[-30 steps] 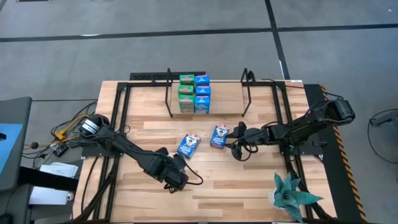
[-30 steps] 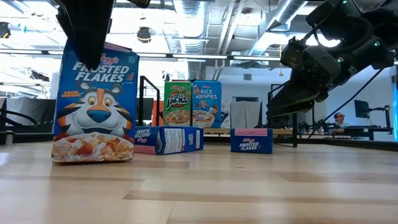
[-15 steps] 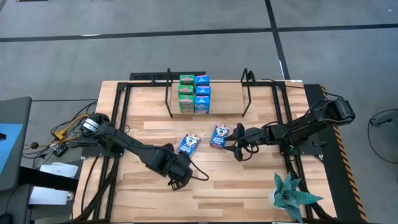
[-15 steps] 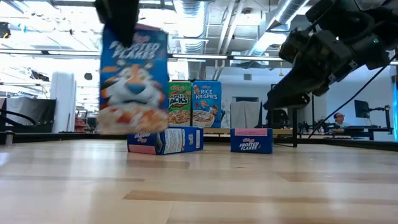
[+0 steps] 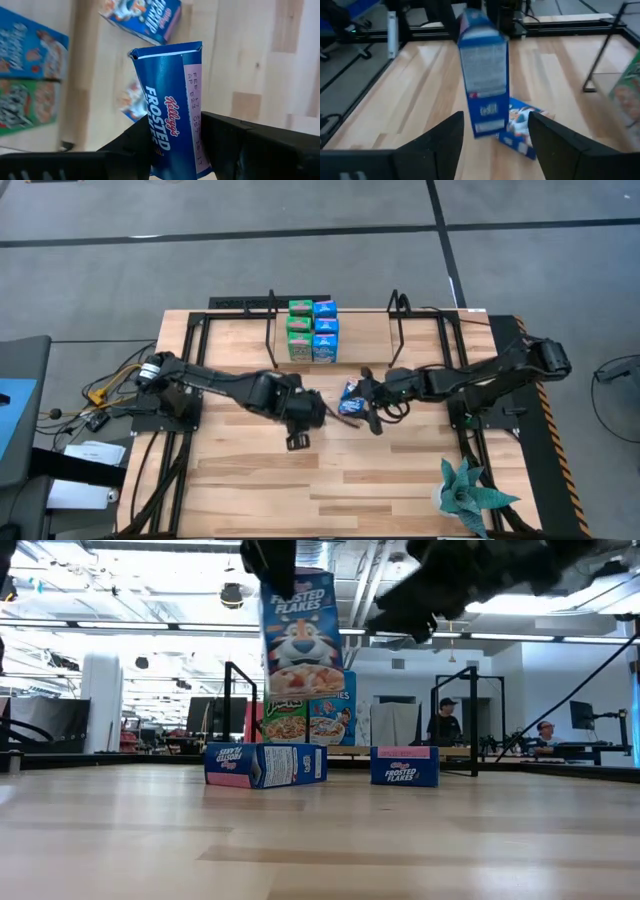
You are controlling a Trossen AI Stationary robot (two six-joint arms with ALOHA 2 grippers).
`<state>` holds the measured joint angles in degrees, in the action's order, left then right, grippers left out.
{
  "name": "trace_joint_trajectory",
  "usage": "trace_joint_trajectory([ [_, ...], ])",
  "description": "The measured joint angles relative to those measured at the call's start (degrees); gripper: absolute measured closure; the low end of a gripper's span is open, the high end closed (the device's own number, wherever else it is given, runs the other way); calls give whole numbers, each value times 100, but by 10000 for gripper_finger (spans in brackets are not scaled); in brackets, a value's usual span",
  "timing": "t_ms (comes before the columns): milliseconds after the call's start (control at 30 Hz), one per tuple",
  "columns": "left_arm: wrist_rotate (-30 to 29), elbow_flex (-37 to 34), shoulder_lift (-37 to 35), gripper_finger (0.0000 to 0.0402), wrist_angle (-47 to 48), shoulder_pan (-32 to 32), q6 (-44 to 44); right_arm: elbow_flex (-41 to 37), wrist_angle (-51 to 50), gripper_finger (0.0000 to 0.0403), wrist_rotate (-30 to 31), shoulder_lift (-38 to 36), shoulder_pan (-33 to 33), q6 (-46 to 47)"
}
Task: Stack cereal on shelf
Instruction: Put the bottom blue cereal box on the shelf aligned with the light blue cereal box
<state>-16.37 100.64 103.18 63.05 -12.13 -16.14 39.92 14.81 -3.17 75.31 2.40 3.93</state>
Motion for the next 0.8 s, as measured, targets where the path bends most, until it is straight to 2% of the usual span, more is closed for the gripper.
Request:
trace_joint_trajectory([
  [167, 30, 136, 0, 269, -137, 317, 620, 787, -1043, 111, -22, 0, -297, -207],
  [367, 98, 192, 0, 269, -537, 550, 1099, 1226, -1181, 61, -107, -1, -370, -943],
  [533, 108, 192, 0, 269, -439, 637, 1318, 1266, -1357, 54, -123, -2, -399, -971],
  [800, 100, 192, 0, 269, -821, 716, 1521, 1259, -1119, 57, -128, 209, -482, -982],
])
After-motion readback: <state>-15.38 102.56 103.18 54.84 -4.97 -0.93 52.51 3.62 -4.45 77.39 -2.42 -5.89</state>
